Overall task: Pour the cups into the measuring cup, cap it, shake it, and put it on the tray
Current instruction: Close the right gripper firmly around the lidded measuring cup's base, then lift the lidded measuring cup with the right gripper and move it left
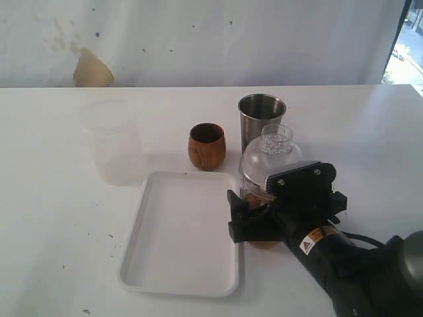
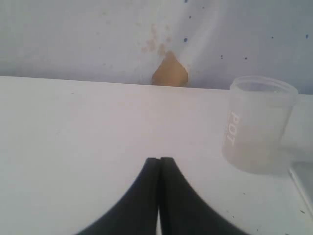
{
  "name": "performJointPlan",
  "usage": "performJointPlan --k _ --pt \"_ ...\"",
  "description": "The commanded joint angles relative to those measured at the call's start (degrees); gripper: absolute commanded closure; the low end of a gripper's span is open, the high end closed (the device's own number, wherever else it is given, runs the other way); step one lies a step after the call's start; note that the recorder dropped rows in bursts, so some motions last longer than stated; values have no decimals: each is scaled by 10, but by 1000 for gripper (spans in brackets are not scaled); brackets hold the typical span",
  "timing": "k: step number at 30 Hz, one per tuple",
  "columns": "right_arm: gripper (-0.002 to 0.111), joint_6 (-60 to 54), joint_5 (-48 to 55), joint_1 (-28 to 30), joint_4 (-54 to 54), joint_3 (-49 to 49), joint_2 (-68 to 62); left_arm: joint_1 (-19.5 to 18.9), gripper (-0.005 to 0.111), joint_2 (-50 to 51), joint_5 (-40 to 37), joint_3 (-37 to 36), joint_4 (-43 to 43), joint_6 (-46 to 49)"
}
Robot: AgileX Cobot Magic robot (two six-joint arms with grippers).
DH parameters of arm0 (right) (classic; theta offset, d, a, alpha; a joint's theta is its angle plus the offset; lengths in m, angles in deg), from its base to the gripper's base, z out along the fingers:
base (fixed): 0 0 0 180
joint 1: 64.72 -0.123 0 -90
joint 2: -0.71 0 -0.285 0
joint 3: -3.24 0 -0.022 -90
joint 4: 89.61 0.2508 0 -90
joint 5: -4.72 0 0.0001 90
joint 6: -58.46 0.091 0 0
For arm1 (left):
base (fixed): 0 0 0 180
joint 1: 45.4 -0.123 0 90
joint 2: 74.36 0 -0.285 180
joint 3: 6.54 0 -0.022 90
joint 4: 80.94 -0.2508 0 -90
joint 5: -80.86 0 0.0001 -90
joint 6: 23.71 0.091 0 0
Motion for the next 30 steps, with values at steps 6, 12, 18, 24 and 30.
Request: performJointPlan --k 6,12,18,24,30 --pt "3 3 -14 -2 3 4 -2 0 107 -2 -1 -3 -1 0" --pt "9 3 -14 -2 3 4 -2 0 107 -2 -1 -3 -1 0" --pt "58 3 -14 -2 2 4 -2 0 107 -2 -1 -3 -1 0" --pt "108 2 -15 -2 8 4 -2 0 107 -2 -1 -3 -1 0" --pt "108 -22 -13 -2 0 4 37 0 107 -2 -1 -3 -1 0"
